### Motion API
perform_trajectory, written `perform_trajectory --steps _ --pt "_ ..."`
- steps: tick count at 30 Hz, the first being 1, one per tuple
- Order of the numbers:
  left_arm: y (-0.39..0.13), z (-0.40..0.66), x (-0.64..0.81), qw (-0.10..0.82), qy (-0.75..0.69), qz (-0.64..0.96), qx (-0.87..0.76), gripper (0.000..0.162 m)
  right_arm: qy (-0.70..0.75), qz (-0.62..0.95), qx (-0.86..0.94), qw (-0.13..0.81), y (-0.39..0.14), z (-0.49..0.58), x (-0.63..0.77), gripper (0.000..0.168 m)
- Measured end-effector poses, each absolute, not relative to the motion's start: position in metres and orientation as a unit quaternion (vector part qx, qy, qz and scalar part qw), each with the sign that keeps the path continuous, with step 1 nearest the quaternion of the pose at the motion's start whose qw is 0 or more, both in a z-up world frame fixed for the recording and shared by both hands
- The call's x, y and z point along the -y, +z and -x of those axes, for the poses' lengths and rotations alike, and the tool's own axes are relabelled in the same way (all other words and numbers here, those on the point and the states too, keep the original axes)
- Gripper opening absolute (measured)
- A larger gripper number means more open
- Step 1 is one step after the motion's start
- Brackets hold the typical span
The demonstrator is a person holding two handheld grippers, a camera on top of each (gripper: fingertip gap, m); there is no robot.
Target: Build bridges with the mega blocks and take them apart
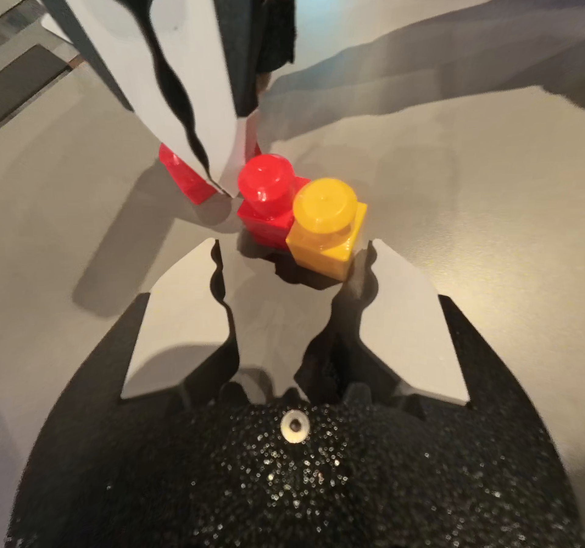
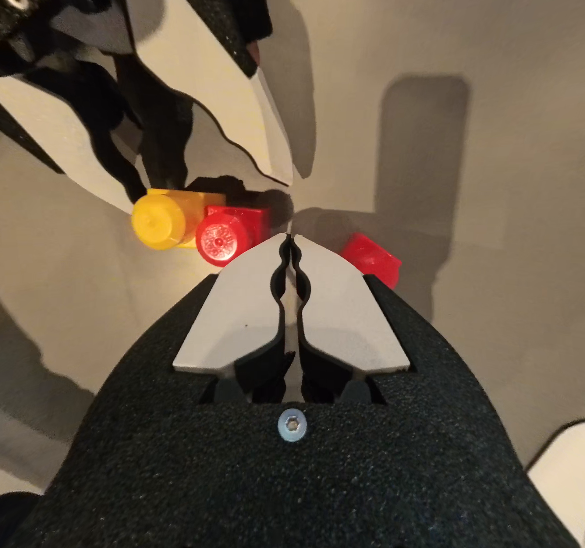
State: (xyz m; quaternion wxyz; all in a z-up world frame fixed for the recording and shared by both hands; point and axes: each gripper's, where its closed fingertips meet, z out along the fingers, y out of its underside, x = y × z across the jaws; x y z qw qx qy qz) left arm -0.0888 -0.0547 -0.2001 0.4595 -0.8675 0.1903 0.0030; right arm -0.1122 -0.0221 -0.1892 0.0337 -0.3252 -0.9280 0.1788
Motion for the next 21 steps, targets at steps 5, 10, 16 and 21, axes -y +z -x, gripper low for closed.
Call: perform_trajectory --steps 5,10,16,21 --pt "-0.2 0.089 0.054 0.462 0.006 0.866 -0.191 0.083 0.2 0.359 0.908 0.079 -0.184 0.114 0.02 0.0" --pt "-0.194 0.09 0.067 0.468 -0.003 0.859 -0.206 0.082 0.224 0.389 0.877 0.172 -0.17 0.099 0.007 0.0" --pt "-0.181 0.081 0.085 0.491 -0.065 0.836 -0.237 0.027 0.27 0.372 0.865 0.203 -0.18 0.071 0.015 0.0" --pt "-0.184 0.078 0.088 0.481 -0.085 0.838 -0.243 0.013 0.294 0.365 0.859 0.208 -0.187 0.074 0.023 0.0"
